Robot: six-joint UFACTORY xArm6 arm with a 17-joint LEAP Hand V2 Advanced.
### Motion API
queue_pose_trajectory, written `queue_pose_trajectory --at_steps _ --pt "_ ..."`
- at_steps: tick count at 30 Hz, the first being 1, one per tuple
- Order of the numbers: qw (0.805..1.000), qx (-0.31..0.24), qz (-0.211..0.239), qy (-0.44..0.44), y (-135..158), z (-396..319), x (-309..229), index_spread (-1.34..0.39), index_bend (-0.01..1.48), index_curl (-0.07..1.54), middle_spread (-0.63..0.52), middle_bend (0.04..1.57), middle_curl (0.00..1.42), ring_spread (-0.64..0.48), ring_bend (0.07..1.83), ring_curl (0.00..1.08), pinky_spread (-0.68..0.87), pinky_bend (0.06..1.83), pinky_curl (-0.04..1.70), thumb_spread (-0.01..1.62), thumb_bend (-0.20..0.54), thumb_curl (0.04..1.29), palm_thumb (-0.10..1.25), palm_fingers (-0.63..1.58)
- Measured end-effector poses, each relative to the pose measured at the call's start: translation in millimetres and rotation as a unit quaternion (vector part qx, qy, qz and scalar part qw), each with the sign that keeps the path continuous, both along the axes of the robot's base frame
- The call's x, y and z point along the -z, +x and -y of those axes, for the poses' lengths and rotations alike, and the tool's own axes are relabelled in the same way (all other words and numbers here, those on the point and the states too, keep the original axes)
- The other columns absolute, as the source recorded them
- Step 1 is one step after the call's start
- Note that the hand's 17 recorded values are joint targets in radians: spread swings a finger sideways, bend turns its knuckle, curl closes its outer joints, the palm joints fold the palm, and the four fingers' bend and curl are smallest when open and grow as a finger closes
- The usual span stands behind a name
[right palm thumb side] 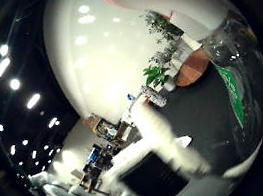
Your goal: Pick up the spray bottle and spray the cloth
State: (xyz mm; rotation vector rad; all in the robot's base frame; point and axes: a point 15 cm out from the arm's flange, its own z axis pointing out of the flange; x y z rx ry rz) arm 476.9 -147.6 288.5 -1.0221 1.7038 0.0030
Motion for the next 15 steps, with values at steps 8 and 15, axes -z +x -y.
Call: queue_pose_trajectory --at_steps 8,15 --pt "1.000 0.023 0.011 0.000 1.7 0.9 -0.5 -0.58 0.47 0.42 -0.49 0.73 0.70 -0.37 1.14 0.61 -0.36 1.41 0.47 0.86 -0.016 0.56 0.87 1.13" --pt "0.999 0.025 0.024 0.017 2.9 -13.8 -5.5 -0.53 0.82 0.74 -0.48 0.99 0.99 -0.31 1.31 0.74 -0.30 1.47 0.54 0.81 -0.020 0.63 1.00 1.09"
